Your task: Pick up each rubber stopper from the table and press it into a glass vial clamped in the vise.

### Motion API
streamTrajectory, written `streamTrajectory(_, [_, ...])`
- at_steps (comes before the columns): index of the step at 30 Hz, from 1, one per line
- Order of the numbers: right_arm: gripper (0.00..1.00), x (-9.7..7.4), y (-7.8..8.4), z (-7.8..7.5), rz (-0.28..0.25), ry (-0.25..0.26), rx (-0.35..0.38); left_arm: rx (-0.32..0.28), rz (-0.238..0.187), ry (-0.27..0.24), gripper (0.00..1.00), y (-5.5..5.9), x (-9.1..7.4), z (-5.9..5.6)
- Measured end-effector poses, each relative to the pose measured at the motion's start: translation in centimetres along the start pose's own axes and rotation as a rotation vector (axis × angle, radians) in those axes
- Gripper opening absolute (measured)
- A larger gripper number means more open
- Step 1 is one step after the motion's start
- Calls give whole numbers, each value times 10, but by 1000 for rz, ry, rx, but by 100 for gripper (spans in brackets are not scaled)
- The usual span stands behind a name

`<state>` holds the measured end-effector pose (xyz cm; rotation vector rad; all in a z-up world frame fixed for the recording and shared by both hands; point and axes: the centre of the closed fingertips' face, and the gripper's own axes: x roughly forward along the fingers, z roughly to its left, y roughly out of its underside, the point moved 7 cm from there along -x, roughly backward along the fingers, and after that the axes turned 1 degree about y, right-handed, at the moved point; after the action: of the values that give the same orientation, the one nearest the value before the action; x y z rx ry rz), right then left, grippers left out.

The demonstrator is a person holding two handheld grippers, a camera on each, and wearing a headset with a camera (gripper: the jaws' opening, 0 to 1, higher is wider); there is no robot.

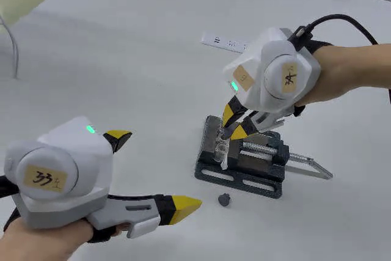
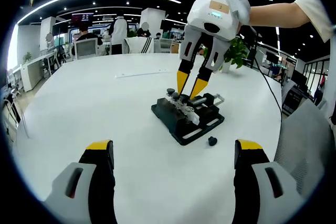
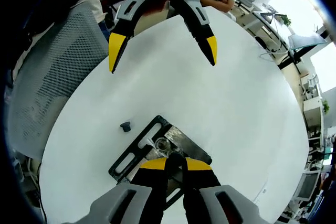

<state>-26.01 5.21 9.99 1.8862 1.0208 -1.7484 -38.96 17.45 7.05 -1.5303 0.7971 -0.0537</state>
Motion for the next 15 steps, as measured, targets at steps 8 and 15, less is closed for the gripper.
streamTrajectory(8, [5, 3, 0, -1, 2, -12, 5, -14, 4, 5, 94, 3, 0, 1])
streamTrajectory(15, [5, 3, -1, -2, 13, -34, -7, -24, 8, 5, 93, 6, 0, 1])
